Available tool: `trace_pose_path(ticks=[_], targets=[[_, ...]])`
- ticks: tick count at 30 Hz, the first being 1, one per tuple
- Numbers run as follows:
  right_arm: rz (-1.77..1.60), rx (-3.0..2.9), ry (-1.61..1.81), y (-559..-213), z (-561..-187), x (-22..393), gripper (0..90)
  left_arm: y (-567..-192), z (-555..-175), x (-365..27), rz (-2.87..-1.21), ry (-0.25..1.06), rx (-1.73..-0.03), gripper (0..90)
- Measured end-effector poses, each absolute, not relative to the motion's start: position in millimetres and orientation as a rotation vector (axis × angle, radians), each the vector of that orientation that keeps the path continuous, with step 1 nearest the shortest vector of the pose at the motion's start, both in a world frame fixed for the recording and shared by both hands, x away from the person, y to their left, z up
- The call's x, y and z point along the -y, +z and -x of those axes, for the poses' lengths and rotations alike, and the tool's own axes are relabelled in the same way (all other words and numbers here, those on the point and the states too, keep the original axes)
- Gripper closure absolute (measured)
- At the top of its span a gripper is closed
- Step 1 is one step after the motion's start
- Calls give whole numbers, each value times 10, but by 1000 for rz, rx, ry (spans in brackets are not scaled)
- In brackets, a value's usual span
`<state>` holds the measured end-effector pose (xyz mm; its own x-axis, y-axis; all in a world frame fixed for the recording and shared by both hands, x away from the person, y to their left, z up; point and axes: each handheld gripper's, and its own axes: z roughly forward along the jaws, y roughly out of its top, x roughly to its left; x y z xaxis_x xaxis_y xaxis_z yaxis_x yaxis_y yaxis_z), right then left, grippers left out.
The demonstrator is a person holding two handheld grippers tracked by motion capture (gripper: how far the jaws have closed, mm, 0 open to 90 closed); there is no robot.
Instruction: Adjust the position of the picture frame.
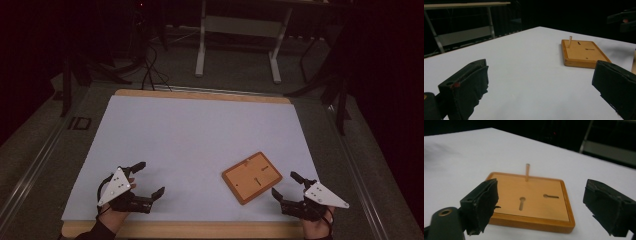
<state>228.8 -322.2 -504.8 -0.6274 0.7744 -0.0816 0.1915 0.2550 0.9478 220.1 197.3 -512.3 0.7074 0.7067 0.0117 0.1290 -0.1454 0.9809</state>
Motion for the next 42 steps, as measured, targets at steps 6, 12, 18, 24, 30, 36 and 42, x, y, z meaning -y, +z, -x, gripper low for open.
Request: trace_pose_path(ticks=[6, 12, 18, 24, 30, 36, 42], targets=[[-896, -1952, 1431, -4984, -2196, 3278, 120, -5123, -2201, -1972, -1669, 574, -678, 9], [-890, -1944, 1414, -4909, -2165, 3272, 112, -5127, -2204, -1960, -1669, 561, -674, 9], [-863, -1962, 1429, -4856, -2208, 3196, 108, -5129, -2205, -1953, -1669, 550, -669, 9], [-839, -2018, 1424, -4816, -2293, 3129, 108, -5128, -2208, -1952, -1664, 538, -668, 9], [-819, -2061, 1433, -4796, -2500, 3051, 104, -5130, -2209, -1952, -1664, 536, -667, 9], [-805, -2102, 1412, -4800, -2675, 2947, 107, -5133, -2207, -1941, -1671, 532, -662, 9], [-804, -2123, 1439, -4855, -2852, 2882, 139, -5137, -2209, -1942, -1668, 528, -664, 9]])
